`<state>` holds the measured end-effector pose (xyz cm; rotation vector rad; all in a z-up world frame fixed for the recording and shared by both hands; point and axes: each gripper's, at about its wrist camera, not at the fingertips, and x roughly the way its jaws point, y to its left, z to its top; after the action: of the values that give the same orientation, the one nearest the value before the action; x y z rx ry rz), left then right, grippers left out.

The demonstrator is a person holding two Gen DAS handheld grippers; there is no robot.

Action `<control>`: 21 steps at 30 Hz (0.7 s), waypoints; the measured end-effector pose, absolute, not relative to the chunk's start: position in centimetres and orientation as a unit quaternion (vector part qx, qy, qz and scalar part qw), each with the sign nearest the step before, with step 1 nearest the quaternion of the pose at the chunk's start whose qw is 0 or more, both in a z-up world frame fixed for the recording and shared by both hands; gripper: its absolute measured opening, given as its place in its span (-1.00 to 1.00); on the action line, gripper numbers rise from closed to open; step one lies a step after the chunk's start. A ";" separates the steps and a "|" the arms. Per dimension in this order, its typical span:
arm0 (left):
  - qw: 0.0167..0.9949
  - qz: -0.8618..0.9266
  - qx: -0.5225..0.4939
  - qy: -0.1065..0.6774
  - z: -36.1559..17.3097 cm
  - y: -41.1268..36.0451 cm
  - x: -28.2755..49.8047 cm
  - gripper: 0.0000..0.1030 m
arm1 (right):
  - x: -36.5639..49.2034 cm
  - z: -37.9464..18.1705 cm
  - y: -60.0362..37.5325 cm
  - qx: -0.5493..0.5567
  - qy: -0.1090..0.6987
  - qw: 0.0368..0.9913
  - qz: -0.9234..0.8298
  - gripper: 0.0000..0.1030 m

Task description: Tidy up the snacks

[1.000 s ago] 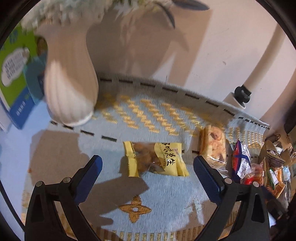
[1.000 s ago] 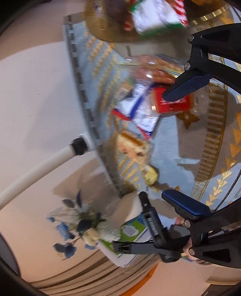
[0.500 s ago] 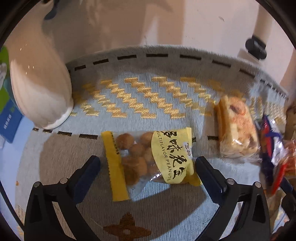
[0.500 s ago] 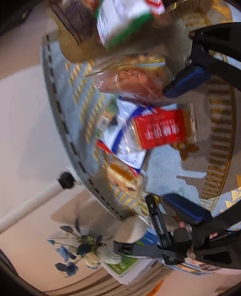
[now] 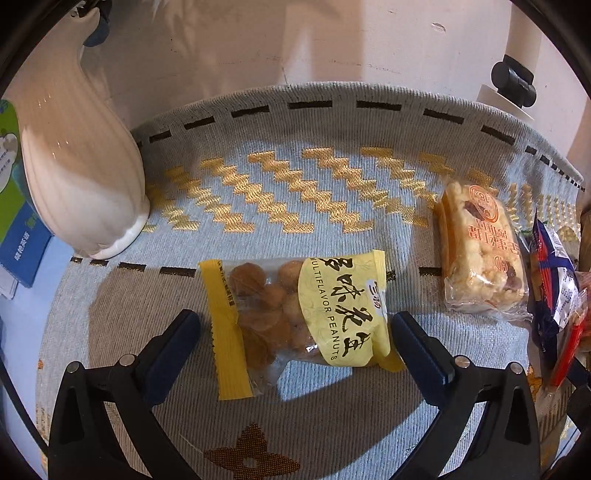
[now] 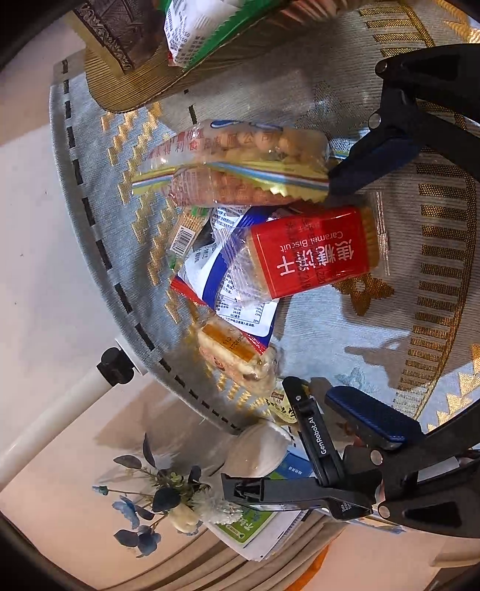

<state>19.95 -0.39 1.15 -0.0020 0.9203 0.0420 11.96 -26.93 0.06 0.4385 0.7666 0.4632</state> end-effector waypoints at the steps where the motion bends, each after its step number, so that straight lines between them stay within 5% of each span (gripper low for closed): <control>1: 0.896 0.020 -0.001 0.444 1.2 -0.3 19.9 1.00 | 12.0 0.1 -26.9 0.210 0.368 0.878 0.222 1.00; 21: 0.896 0.019 0.000 0.444 1.2 -0.5 20.0 1.00 | 12.4 0.3 -25.8 0.193 0.373 0.882 0.213 1.00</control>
<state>19.96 -0.49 1.16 -0.0005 0.9211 0.0393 12.35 -25.77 0.33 0.4011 0.7767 0.4442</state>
